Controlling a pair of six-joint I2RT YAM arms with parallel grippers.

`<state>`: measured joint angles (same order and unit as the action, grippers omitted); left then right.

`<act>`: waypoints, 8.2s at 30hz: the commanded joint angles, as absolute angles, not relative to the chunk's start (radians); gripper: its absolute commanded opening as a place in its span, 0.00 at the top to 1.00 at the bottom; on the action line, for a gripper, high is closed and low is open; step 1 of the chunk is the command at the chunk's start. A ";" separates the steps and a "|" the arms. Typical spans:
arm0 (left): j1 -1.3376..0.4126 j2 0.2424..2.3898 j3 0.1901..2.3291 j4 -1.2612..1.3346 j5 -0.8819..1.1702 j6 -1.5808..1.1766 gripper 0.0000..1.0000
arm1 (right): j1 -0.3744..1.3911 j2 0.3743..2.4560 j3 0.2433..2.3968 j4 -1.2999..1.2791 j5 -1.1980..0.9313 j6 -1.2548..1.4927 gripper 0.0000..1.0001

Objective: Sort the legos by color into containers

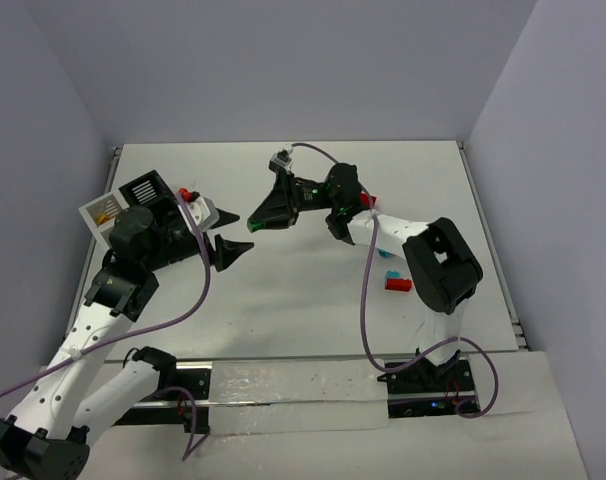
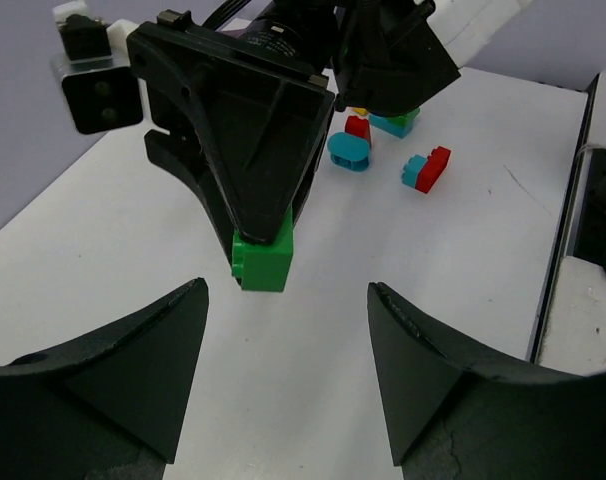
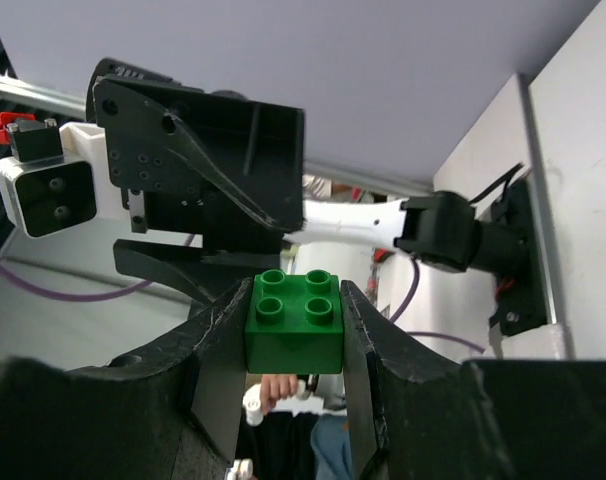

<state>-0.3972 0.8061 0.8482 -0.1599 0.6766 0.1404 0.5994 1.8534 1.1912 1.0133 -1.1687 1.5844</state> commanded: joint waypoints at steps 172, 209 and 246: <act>0.049 1.018 1.062 -0.430 1.139 -0.123 0.13 | 0.627 1.832 1.866 -0.861 -1.168 -0.373 1.00; -0.160 1.033 1.011 -0.464 1.154 -0.112 0.57 | 0.712 1.793 1.908 -0.851 -1.178 -0.329 1.00; 0.392 1.439 1.573 -0.782 0.213 0.279 1.00 | 0.572 1.783 1.790 -0.713 -0.891 -0.262 1.00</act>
